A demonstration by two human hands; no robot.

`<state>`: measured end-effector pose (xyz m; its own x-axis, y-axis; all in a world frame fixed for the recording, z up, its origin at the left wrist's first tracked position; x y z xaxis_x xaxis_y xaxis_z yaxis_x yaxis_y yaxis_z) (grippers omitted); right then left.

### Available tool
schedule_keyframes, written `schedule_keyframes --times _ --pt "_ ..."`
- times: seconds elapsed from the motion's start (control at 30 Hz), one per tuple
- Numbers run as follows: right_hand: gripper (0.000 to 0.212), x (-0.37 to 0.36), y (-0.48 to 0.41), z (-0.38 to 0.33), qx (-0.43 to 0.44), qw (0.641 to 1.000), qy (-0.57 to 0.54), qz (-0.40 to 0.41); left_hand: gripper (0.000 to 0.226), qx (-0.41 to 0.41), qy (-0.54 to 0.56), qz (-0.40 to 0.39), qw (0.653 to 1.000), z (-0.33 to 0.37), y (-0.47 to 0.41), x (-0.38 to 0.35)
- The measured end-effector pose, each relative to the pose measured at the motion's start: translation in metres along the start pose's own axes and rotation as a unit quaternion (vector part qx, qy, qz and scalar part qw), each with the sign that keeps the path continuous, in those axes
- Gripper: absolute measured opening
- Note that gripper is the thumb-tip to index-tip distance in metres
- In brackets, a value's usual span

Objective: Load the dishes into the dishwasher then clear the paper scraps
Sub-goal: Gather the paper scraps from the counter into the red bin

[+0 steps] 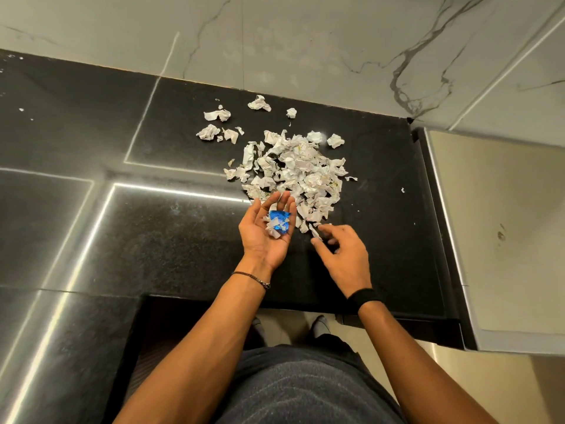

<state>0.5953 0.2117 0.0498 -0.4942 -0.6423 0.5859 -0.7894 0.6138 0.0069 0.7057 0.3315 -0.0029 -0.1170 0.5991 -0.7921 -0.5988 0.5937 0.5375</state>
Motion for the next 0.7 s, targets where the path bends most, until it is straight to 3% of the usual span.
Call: schedule_keyframes --times 0.07,0.23,0.4,0.57,0.7 --pt "0.031 -0.007 0.004 0.008 0.004 0.999 0.043 -0.008 0.041 0.001 -0.019 0.005 1.0 -0.003 0.0 0.003" --pt "0.012 -0.005 0.001 -0.001 0.034 0.998 0.057 0.02 0.041 -0.003 -0.061 0.027 0.998 -0.002 -0.001 0.007" --pt "0.011 0.016 0.001 -0.026 0.03 0.991 -0.083 0.098 0.037 -0.027 -0.078 0.045 0.996 0.004 -0.003 0.011" --pt "0.024 -0.017 0.001 -0.074 0.097 0.988 -0.124 -0.01 0.039 -0.022 -0.068 0.041 0.997 0.001 -0.005 0.011" --pt "0.021 -0.014 -0.01 -0.042 0.064 0.994 -0.09 0.017 0.041 -0.026 -0.035 0.024 0.999 0.006 -0.004 0.009"
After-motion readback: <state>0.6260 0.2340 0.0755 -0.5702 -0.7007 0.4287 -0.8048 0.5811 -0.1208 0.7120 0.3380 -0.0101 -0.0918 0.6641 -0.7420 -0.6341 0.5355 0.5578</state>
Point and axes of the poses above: each hand's wrist, its own y-axis away from the middle knuckle, its own x-axis out of the back of the hand, z = x × y, the point moved 10 cm from there along -y, towards the middle knuckle, and after that the axes turned 13 degrees about -y, right-handed, at the moved point
